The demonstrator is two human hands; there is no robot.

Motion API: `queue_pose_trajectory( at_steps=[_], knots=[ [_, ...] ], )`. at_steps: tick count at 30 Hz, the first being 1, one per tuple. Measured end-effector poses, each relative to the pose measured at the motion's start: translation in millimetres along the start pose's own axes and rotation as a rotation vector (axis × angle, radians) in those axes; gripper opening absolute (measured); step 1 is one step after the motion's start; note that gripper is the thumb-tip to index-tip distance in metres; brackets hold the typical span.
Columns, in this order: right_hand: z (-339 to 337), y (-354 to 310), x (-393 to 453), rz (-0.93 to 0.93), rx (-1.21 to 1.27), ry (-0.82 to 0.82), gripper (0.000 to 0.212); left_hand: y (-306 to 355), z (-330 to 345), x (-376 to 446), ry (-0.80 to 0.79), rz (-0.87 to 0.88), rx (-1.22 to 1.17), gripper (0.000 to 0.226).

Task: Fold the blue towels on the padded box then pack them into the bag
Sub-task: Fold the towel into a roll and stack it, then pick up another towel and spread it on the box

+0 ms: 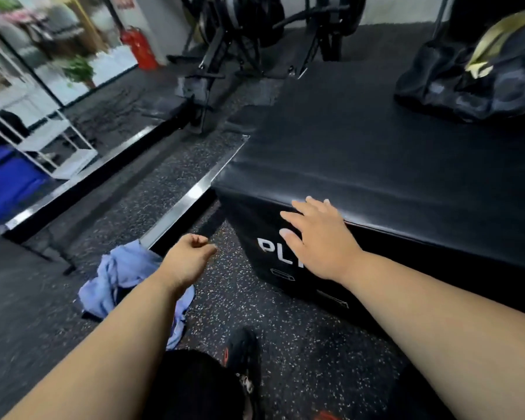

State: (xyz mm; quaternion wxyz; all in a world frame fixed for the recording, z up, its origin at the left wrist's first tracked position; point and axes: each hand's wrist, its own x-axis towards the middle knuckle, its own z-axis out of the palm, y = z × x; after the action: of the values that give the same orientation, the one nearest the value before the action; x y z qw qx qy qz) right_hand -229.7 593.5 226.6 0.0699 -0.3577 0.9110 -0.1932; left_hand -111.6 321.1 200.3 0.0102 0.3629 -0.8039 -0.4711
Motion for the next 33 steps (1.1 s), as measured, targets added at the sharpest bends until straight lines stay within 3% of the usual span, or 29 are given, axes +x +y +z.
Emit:
queue_pose_trajectory(
  at_steps=[2, 4, 8, 11, 13, 17, 24, 28, 33],
  knots=[
    [8, -22, 14, -0.039, -0.048, -0.016, 0.077, -39, -30, 12, 0.057, -0.073, 0.149, 0.027],
    [16, -38, 33, -0.075, -0.18, -0.06, 0.069, -73, -57, 22, 0.081, -0.109, 0.317, 0.041],
    [27, -59, 89, -0.135, -0.457, -0.17, 0.073, -121, -81, 29, 0.068, -0.203, 0.502, 0.036],
    [28, -73, 137, -0.207, -0.548, -0.206, 0.071, -158, -83, 53, 0.013, -0.356, 0.525, 0.073],
    [30, -79, 164, -0.266, -0.598, -0.217, 0.073, -176, -86, 72, 0.003, -0.394, 0.511, 0.084],
    [37, -87, 204, -0.336, -0.64, -0.224, 0.079, -178, -94, 82, -0.028, -0.475, 0.472, 0.07],
    [60, -91, 248, -0.41, -0.637, -0.214, 0.09, -224, -107, 131, -0.059, -0.528, 0.453, 0.076],
    [68, -89, 263, -0.459, -0.657, -0.179, 0.093, -232, -108, 155, -0.093, -0.488, 0.514, 0.081],
    [73, -88, 269, -0.466, -0.652, -0.157, 0.091, -237, -108, 188, -0.065, -0.446, 0.539, 0.07]
  ],
)
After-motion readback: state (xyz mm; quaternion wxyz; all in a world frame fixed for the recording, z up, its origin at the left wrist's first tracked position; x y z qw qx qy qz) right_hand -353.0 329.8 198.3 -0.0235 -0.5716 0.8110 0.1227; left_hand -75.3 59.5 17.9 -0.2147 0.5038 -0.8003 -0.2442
